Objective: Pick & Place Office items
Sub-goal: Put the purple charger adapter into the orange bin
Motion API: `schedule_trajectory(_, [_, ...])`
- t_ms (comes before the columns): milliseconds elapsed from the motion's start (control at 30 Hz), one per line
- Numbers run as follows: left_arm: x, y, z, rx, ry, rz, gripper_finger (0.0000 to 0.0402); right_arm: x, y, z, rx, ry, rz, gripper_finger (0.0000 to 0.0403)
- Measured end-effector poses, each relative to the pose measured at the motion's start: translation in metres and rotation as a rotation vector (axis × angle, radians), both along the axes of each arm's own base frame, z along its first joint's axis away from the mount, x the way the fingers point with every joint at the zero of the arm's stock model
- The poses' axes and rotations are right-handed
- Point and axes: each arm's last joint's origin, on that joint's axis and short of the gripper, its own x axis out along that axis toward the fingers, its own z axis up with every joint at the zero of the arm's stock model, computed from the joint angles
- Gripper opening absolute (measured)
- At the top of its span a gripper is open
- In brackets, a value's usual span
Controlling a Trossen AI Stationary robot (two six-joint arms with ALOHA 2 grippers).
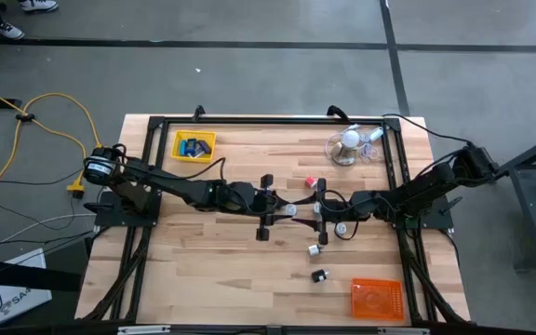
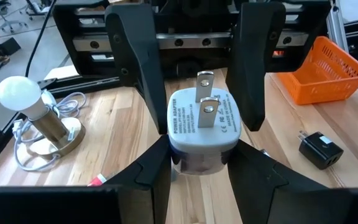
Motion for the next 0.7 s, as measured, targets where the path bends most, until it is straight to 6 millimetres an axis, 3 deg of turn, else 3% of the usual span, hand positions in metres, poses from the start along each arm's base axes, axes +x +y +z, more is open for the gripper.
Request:
schedule_trajectory(300, [0.0004,0.0013,0.0006,-0.002,-0.006,-0.001,0.0124,0.0001,-0.0001,0.0001,-0.001,-0.001,-0.001,0.0191])
schedule_trajectory(700, [0.0004,0.0012,0.0006,-0.002,-0.007,0.000,0.0124,0.0000,-0.0002,0.0004,0.000,-0.004,-0.003,0.0135])
